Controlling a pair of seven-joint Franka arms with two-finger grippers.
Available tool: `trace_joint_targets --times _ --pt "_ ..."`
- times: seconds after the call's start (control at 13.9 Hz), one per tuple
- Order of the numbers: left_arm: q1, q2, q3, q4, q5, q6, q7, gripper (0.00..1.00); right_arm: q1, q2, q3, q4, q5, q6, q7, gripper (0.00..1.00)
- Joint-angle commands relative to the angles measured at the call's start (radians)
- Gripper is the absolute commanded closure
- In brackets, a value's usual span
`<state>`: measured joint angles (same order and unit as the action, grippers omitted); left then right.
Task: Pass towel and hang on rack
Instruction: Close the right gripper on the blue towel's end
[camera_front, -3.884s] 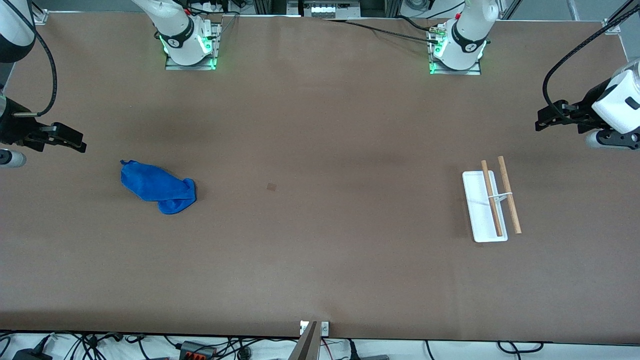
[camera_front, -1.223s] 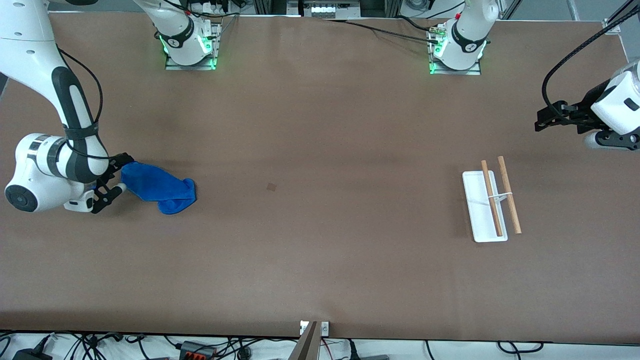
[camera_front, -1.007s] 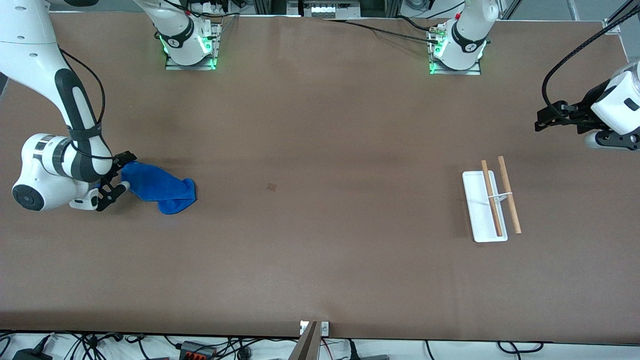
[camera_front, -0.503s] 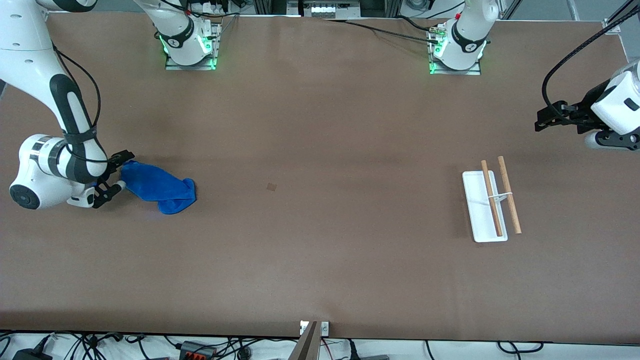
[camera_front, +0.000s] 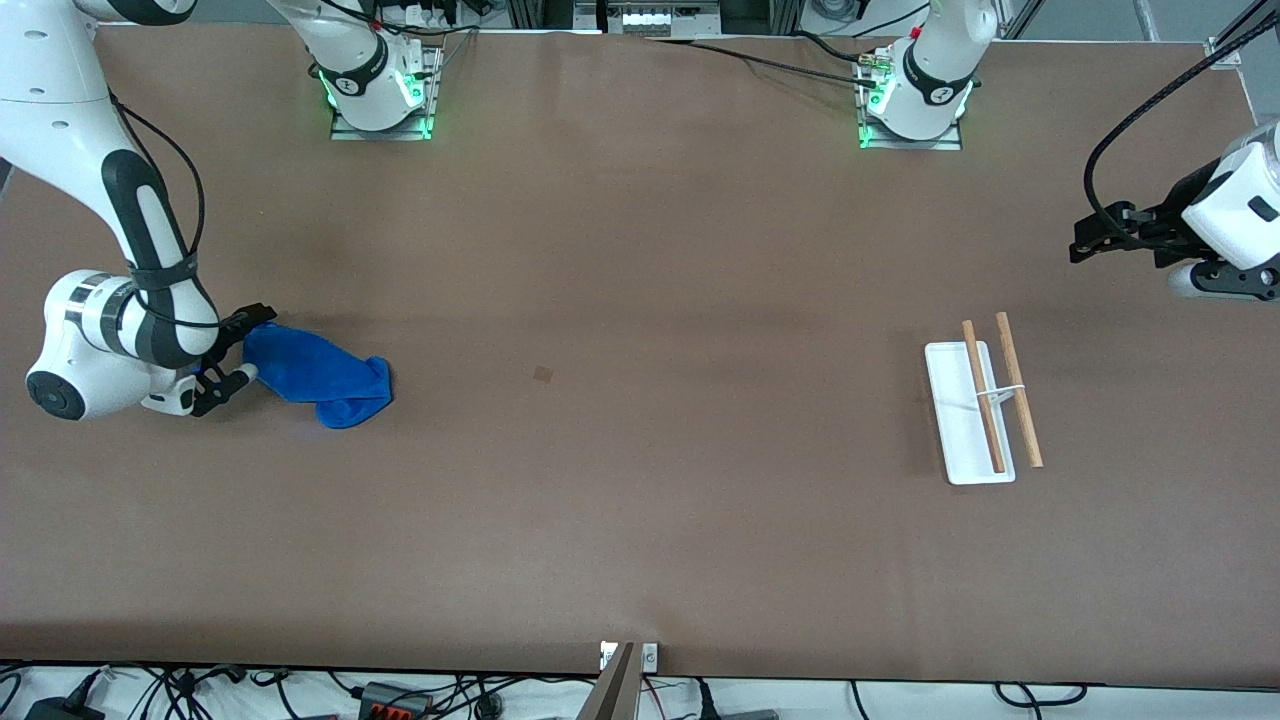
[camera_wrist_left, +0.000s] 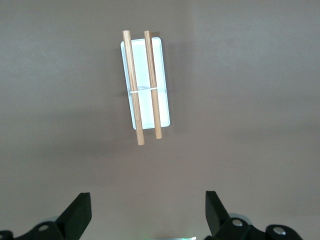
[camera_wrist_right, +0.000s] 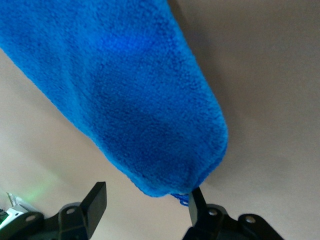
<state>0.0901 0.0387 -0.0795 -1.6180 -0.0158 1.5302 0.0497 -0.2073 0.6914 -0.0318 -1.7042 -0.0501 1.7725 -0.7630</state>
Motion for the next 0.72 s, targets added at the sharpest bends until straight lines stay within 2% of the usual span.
trace_joint_targets --times 0.0,0.07,0.14,0.36,0.58,0.65 --pt "0.007 -0.002 0.000 0.003 -0.015 -0.005 -0.005 0.00 -0.001 -0.009 0.012 -0.014 0.010 -0.005 0.017 0.39" --pt "0.007 -0.002 0.000 0.003 -0.015 -0.005 -0.005 0.00 0.003 -0.006 0.012 -0.014 0.010 -0.004 0.016 0.49" --pt "0.007 -0.002 -0.002 0.003 -0.015 -0.005 -0.005 0.00 0.005 -0.003 0.013 -0.014 0.010 -0.001 0.016 0.54" --pt "0.007 -0.002 0.000 0.003 -0.015 -0.005 -0.005 0.00 0.006 -0.001 0.013 -0.012 0.012 0.002 0.017 0.86" --pt "0.007 -0.002 0.000 0.003 -0.015 -0.005 -0.005 0.00 0.012 -0.003 0.013 -0.009 0.018 -0.005 0.016 0.99" --pt "0.007 -0.002 0.000 0.004 -0.015 -0.005 -0.005 0.00 0.012 -0.006 0.015 -0.006 0.018 -0.010 0.014 1.00"
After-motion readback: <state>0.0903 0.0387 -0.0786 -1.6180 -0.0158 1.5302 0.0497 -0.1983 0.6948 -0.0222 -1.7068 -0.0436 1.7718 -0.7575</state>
